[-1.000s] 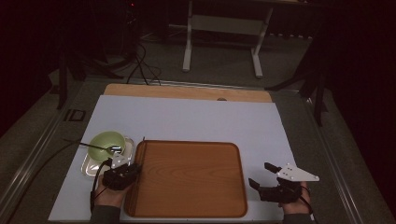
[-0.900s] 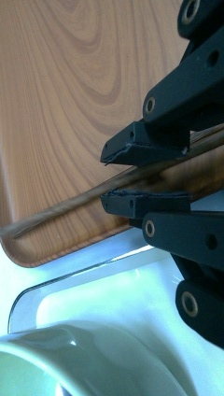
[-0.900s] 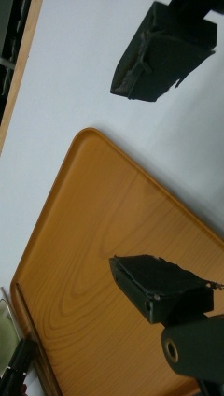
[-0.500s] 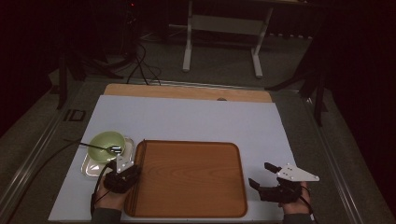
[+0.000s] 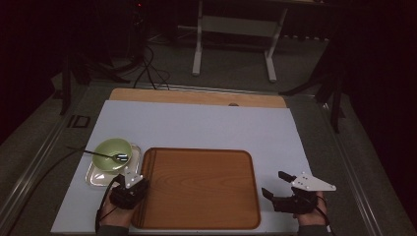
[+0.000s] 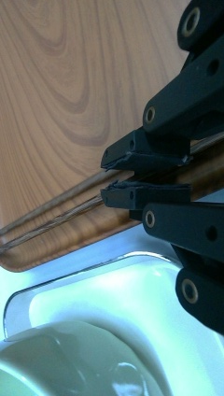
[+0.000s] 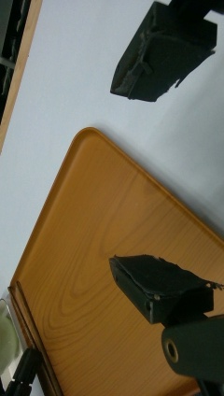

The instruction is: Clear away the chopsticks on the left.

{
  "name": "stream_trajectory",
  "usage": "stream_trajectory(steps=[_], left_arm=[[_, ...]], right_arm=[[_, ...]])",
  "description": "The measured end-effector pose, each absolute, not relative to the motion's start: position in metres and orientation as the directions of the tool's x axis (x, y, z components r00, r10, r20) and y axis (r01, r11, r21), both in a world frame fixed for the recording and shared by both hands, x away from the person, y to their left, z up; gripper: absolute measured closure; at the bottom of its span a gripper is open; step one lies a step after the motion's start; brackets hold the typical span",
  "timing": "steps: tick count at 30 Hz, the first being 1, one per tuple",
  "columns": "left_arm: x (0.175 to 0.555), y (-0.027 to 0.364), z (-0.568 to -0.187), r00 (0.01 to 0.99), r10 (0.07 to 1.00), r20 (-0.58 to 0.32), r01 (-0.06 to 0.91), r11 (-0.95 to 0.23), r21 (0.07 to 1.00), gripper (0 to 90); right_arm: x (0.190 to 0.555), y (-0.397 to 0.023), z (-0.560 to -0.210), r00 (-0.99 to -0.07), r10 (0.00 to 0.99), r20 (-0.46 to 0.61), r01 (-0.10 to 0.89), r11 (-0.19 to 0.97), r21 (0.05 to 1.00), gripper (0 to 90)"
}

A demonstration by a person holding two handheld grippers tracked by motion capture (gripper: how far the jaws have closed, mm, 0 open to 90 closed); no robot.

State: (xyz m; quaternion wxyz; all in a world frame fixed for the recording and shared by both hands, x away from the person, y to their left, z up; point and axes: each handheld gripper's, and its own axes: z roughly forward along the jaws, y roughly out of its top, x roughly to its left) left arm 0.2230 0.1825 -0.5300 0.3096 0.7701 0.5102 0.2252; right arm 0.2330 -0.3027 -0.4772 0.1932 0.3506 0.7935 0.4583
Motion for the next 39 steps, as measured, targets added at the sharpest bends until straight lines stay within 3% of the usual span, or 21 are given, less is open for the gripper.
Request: stream_trajectory(steps=[7, 14, 39], left_arm=[[0.215, 0.176, -0.532, 0.380, 0.924, 0.044, 0.646, -0.300, 0.702, 82.4], [0.215, 0.177, -0.531, 0.367, 0.929, 0.048, 0.651, -0.293, 0.700, 78.2], [0.214, 0.185, -0.512, 0.351, 0.935, -0.049, 0.640, -0.202, 0.742, 46.3]], right_arm=[[0.233, -0.302, -0.477, -0.680, 0.733, 0.015, 0.380, 0.334, 0.863, 14.2], [0.233, -0.302, -0.477, -0.680, 0.733, 0.016, 0.379, 0.334, 0.863, 14.2], [0.234, -0.303, -0.477, -0.683, 0.730, 0.019, 0.383, 0.336, 0.861, 14.2]])
